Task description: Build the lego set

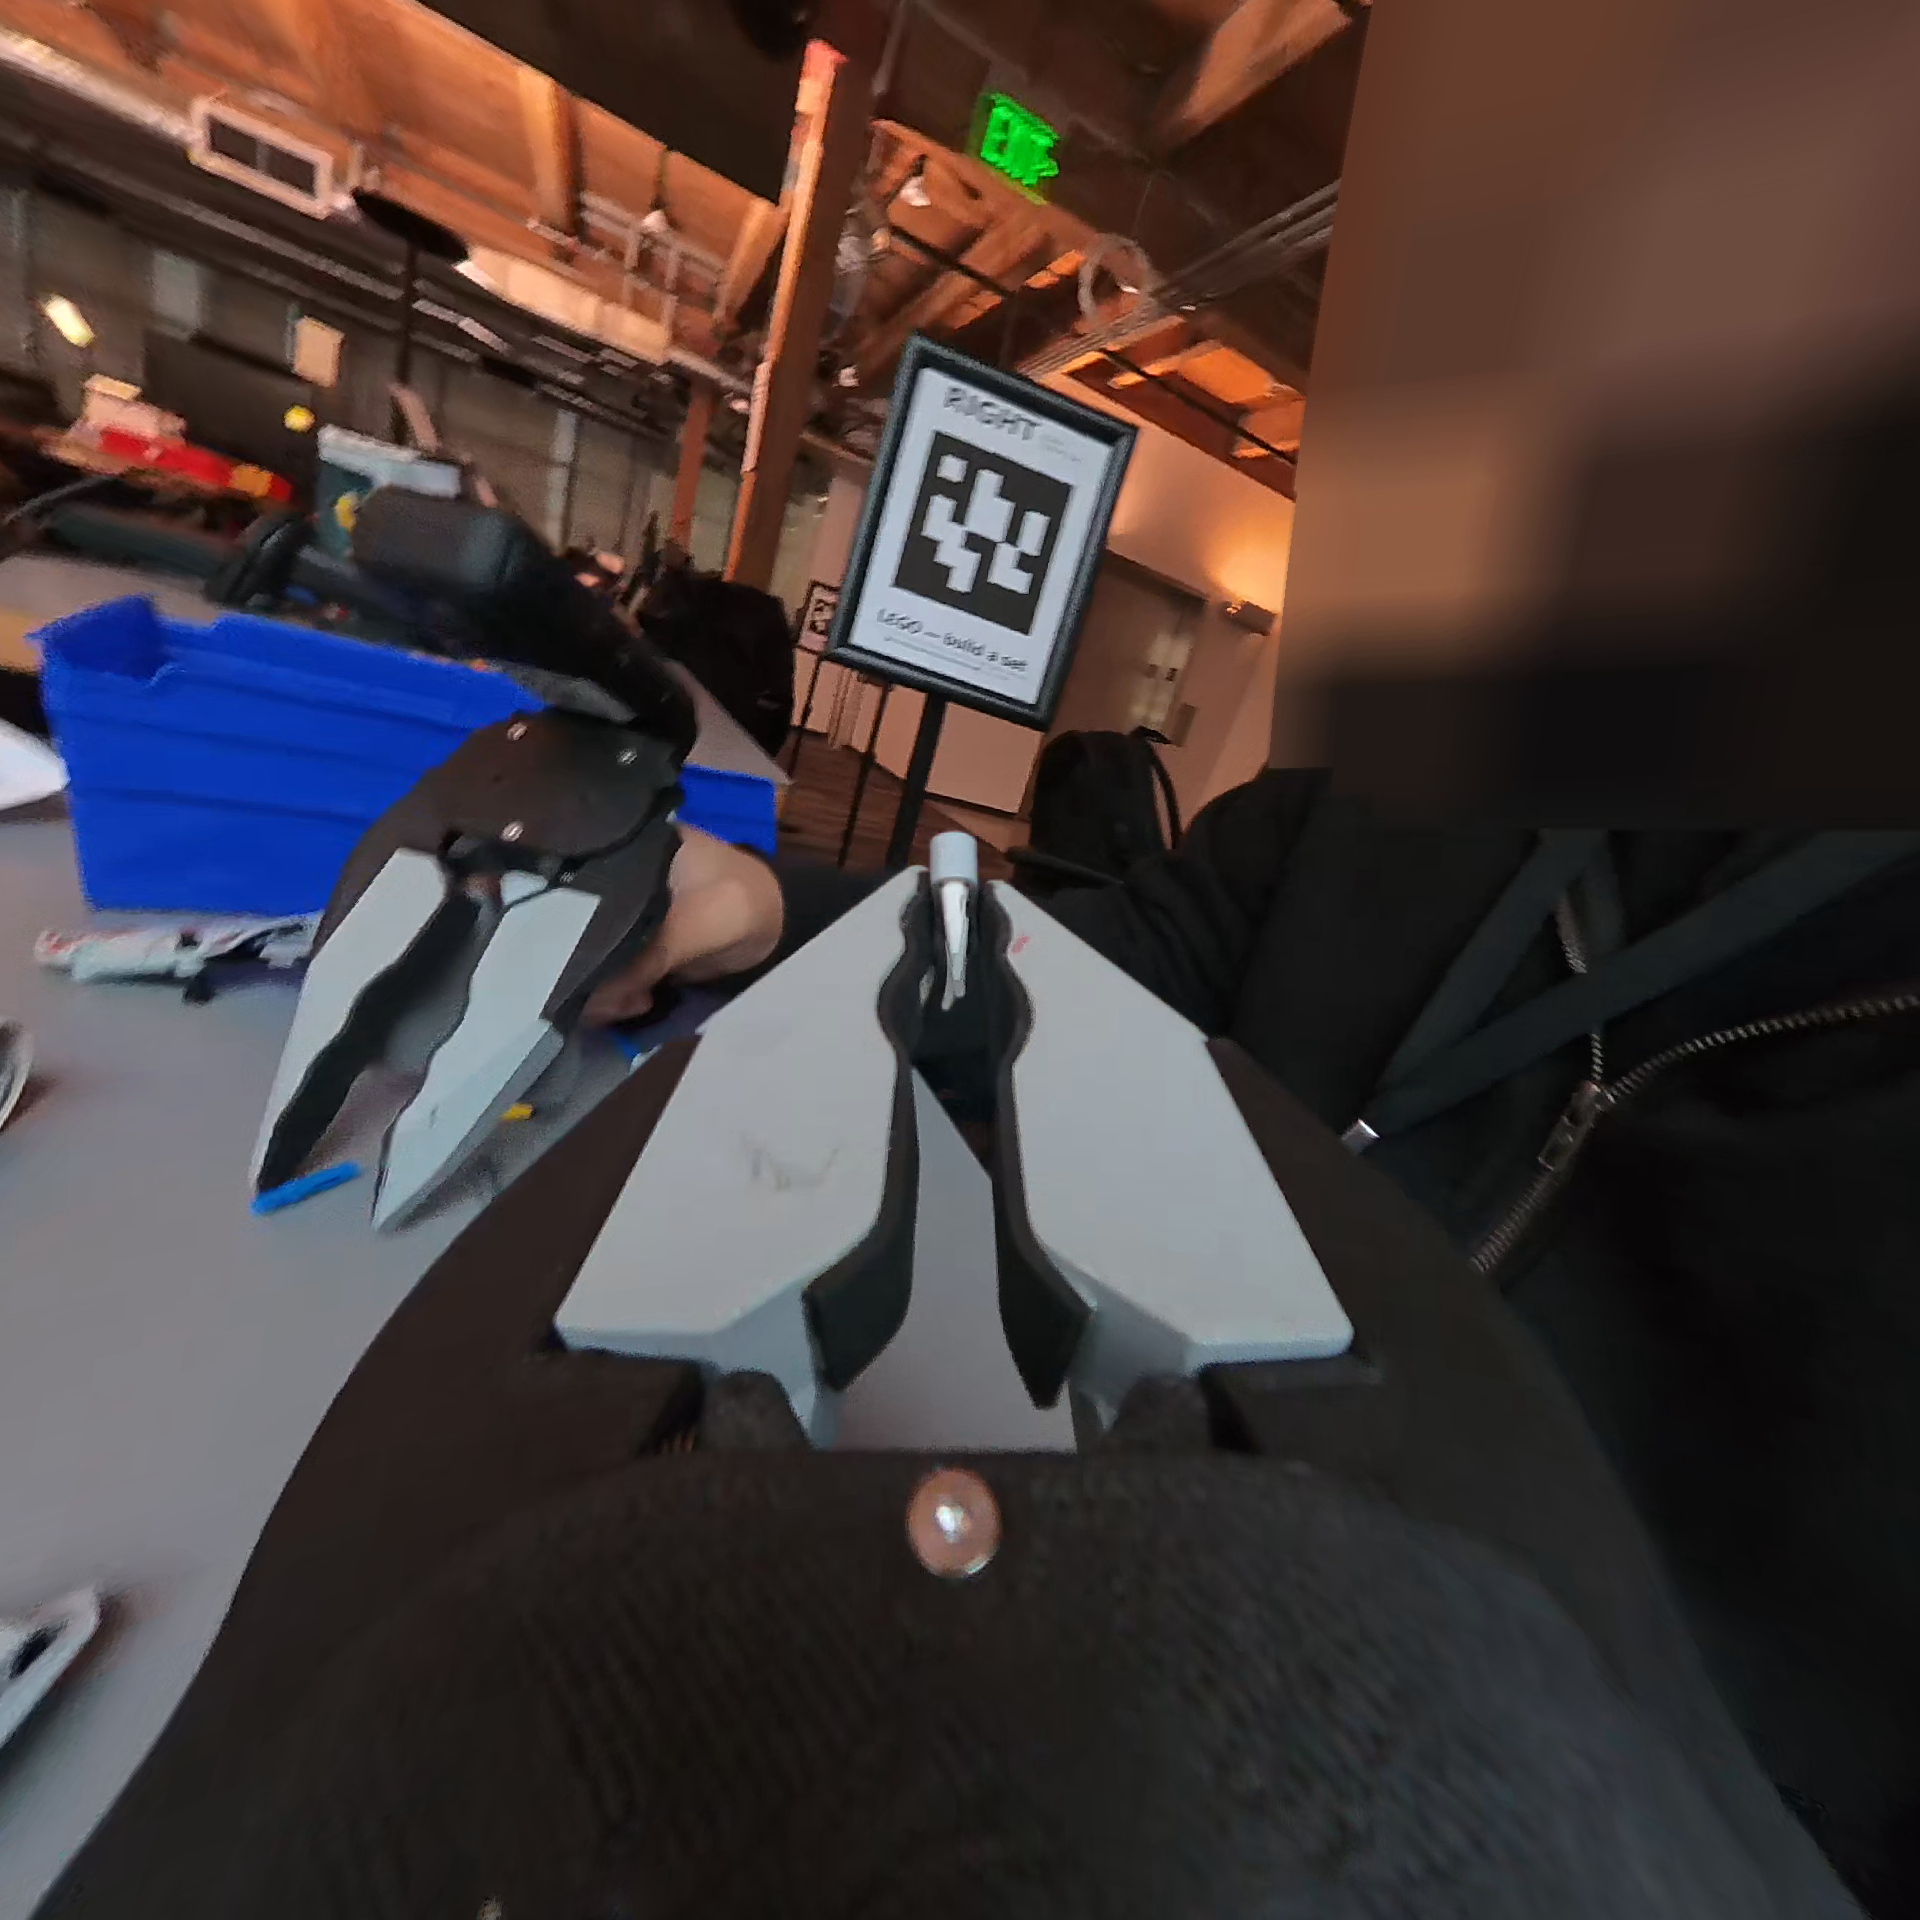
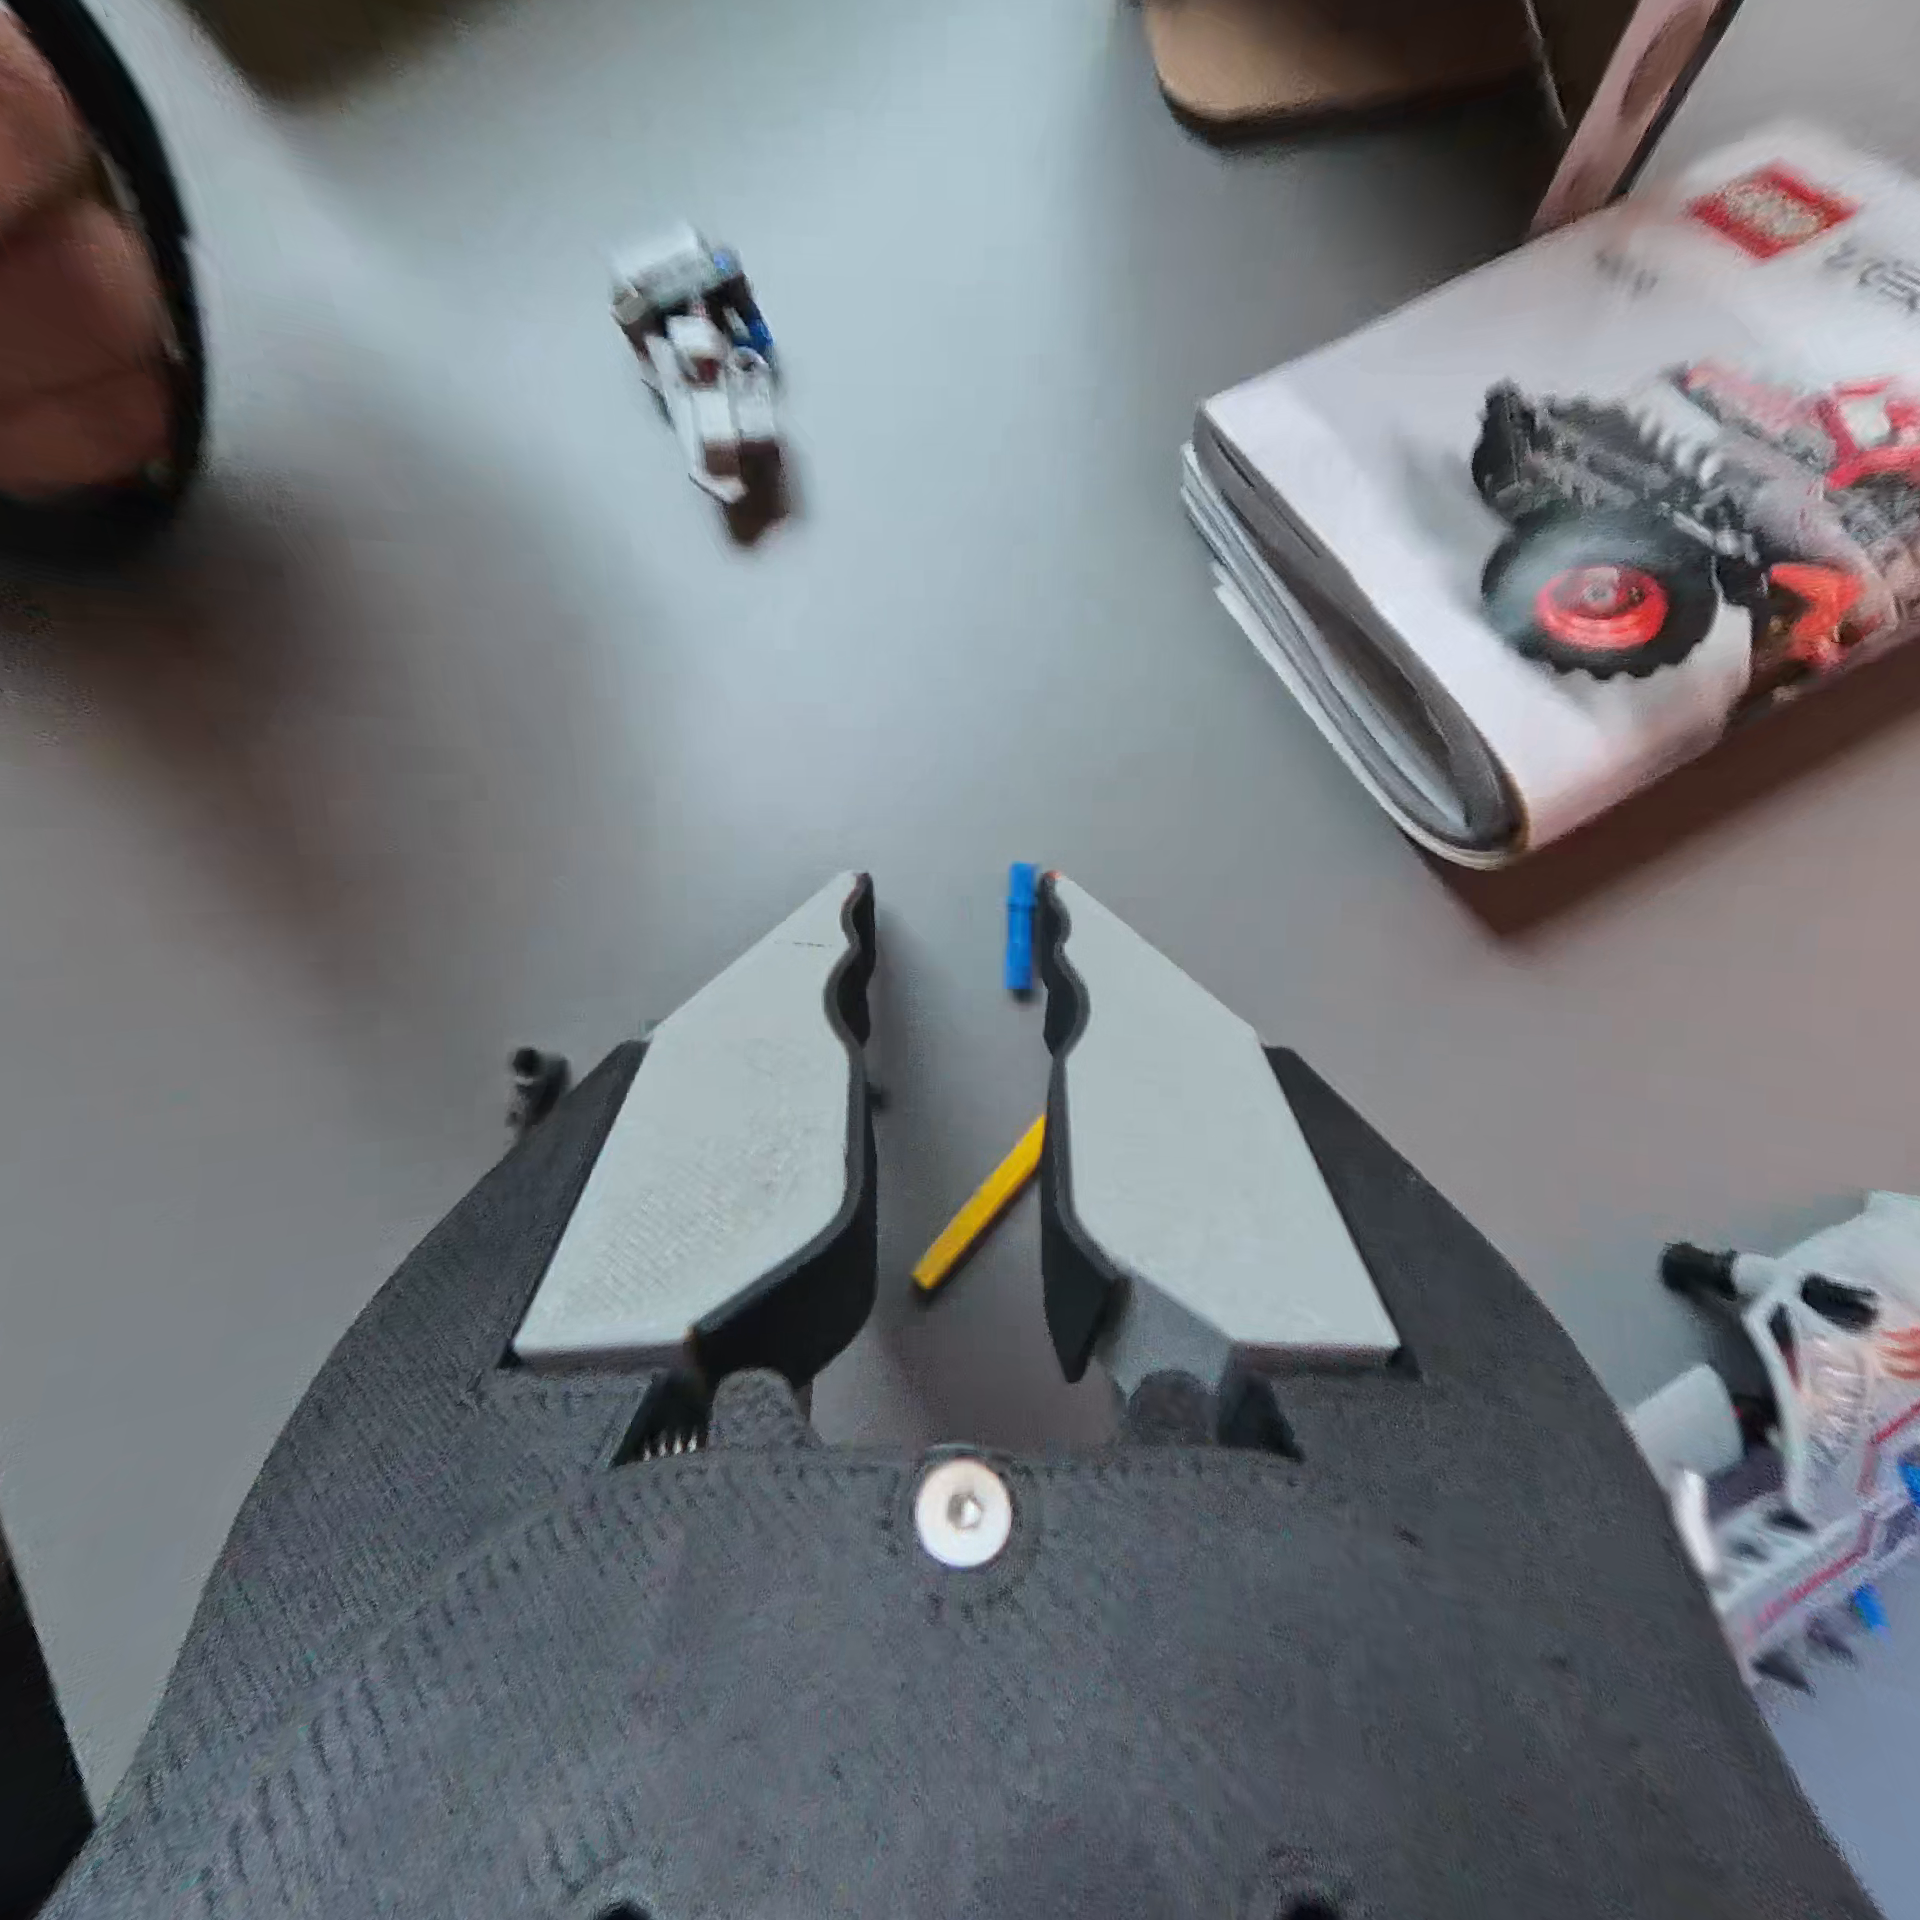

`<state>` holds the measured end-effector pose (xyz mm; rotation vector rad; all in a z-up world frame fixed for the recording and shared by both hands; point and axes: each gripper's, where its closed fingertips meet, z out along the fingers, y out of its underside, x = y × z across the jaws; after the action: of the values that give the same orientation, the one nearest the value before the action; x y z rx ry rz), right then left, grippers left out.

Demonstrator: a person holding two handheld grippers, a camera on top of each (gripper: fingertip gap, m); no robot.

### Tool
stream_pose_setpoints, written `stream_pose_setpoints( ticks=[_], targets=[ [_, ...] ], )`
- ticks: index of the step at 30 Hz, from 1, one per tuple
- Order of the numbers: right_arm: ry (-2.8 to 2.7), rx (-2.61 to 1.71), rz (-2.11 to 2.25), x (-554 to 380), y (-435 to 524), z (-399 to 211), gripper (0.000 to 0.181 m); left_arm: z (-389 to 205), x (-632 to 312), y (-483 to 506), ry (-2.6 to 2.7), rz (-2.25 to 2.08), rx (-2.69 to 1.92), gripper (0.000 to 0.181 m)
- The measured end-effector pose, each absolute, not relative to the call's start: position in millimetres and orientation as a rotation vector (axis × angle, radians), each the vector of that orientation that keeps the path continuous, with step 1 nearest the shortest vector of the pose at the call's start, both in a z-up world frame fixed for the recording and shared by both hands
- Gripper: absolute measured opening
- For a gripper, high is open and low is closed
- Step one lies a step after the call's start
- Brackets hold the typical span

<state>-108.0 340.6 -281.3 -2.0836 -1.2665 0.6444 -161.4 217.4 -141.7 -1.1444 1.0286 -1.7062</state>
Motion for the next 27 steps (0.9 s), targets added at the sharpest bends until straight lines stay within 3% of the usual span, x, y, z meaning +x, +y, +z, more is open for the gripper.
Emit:
stream_pose_setpoints(
  ticks=[7, 10, 16, 27],
  targets=[
    [-1.38, -1.534, 0.988, -138, 269, -181, 0.042, -125, -168, 193, 1.106, -1.658, -0.925, 0.005],
    [-1.484, -1.344, 1.021, -145, 226, -158, 0.035, -124, -168, 194, 1.096, -1.676, -0.933, 0.005],
    [-1.529, -1.272, 0.759, -168, 213, -158, 0.008, -129, -164, 194, 1.107, -1.688, -0.97, 0.005],
    [-1.063, -1.554, 0.903, -172, 254, -176, 0.004, -148, -172, 257, 0.791, -1.623, -1.292, 0.023]
  ],
)
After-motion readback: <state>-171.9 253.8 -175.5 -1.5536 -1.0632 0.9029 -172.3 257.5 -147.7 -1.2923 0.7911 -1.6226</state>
